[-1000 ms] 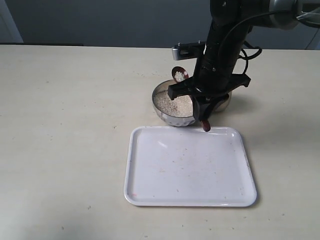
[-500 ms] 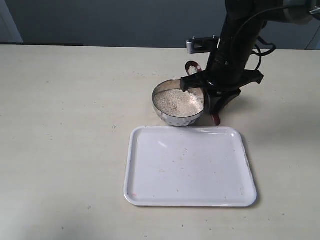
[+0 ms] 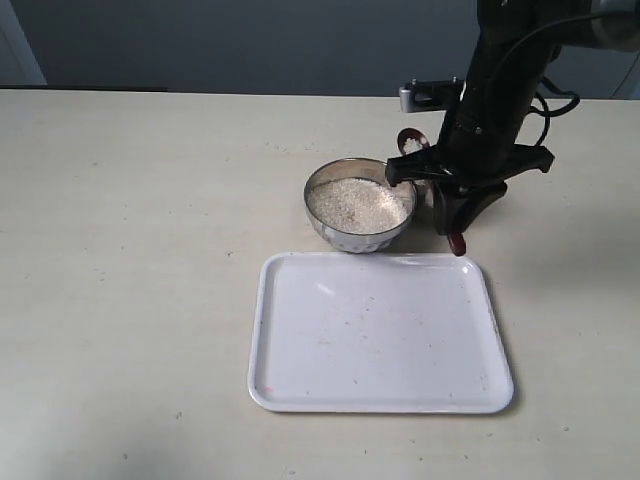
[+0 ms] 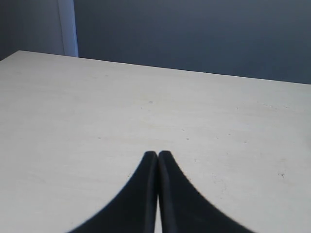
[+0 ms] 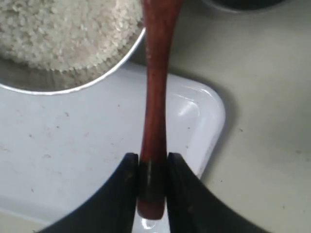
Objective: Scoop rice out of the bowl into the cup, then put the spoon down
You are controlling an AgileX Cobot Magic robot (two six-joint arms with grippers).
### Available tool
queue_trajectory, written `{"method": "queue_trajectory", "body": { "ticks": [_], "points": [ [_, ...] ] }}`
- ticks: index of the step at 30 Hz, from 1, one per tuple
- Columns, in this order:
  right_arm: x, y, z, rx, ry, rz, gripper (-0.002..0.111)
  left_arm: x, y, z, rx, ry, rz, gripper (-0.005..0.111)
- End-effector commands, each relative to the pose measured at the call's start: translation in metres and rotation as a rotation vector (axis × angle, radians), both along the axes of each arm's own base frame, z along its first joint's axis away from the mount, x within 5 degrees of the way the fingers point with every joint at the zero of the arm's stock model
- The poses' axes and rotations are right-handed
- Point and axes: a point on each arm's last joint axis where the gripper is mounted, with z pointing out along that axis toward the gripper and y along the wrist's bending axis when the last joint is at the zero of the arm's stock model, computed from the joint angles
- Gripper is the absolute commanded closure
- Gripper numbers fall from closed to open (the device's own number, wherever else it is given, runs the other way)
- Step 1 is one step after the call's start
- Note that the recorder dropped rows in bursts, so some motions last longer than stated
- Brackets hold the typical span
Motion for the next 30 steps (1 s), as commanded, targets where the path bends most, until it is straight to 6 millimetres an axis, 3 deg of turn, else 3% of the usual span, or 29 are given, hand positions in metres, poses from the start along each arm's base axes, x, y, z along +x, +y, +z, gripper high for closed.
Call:
{"method": "queue_trajectory", "body": {
  "ticks": [1,6,11,30],
  "points": [
    [-0.001,-0.005,0.003,-0.019,-0.014,0.001,0.109,0.0,0.0,0.003,-0.006,-0.017,0.002,0.106],
    [0.0,-0.008,0.007,-0.039,-0.037,0.011,0.109,0.0,0.0,0.003,-0.006,-0.017,0.002,0.106],
    [0.008,-0.026,0.008,-0.036,-0.037,-0.043,0.109,0.0,0.0,0.003,-0.006,-0.017,0.002,0.106],
    [0.013,-0.033,0.001,-0.109,-0.054,-0.017,0.109,0.0,0.0,0.003,-0.006,-0.017,0.002,0.106]
  ]
}}
